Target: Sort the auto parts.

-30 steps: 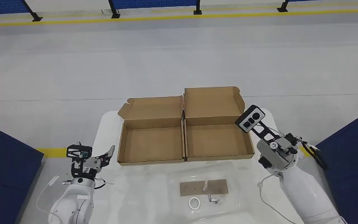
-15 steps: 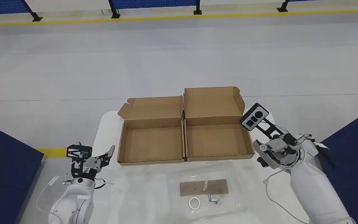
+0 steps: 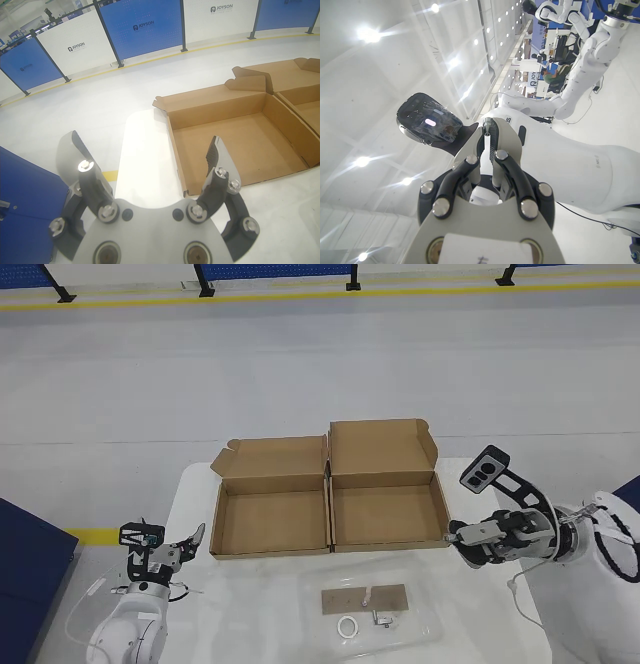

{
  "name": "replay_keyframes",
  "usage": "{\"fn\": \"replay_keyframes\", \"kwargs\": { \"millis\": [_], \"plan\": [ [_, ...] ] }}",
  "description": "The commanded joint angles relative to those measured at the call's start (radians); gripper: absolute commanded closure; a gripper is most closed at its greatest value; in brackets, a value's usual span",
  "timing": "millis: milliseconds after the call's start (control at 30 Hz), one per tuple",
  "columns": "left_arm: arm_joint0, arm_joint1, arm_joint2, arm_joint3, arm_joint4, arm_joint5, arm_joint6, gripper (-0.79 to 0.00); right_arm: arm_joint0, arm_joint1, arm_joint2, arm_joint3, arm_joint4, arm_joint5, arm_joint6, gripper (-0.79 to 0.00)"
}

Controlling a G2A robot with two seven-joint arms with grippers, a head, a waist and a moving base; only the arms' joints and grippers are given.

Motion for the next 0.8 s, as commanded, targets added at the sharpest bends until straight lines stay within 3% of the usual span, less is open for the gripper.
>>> {"fn": "replay_keyframes", "kwargs": {
  "millis": [0,167,400,767],
  "plan": [
    [0.0,0.0,0.0,0.0,0.0,0.0,0.0,-0.785,0.0,-0.001,-0.001,0.001,0.002,0.0,0.0,0.0],
    [0.0,0.0,0.0,0.0,0.0,0.0,0.0,-0.785,0.0,0.0,-0.001,-0.002,-0.007,-0.002,-0.008,0.0],
    [0.0,0.0,0.0,0.0,0.0,0.0,0.0,-0.785,-0.005,0.035,0.057,-0.063,-0.309,0.057,-0.057,0.0],
    [0.0,0.0,0.0,0.0,0.0,0.0,0.0,-0.785,0.009,0.106,0.119,-0.119,-0.569,0.083,-0.083,0.0]
  ]
}}
